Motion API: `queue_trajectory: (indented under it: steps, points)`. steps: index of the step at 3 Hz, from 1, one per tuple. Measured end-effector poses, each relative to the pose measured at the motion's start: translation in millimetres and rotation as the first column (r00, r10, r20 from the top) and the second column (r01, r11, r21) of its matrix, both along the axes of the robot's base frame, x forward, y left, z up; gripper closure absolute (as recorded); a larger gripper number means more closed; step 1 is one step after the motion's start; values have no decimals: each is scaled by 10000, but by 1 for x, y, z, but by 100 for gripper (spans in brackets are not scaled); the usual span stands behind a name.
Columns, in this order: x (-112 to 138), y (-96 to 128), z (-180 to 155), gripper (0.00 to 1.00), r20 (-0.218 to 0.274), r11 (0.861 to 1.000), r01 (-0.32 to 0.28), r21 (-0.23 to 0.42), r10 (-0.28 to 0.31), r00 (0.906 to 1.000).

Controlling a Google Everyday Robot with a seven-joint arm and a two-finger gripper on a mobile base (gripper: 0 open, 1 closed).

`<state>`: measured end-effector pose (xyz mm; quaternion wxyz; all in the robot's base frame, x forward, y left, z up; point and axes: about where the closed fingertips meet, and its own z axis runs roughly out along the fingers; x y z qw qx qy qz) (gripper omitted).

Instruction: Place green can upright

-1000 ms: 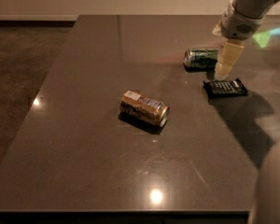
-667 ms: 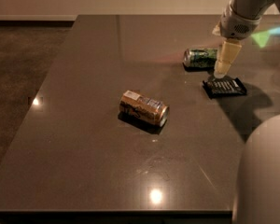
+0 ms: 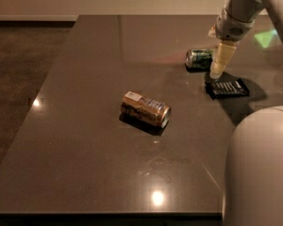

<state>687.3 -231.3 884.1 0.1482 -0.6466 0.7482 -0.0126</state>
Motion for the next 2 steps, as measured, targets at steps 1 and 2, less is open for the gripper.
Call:
queue_trajectory:
  steps: [1, 2]
  points:
    - [9, 6, -6, 0, -29, 9999, -139, 11, 139, 9999]
    - [18, 10, -11, 0, -43, 9996, -273, -68, 273, 9996]
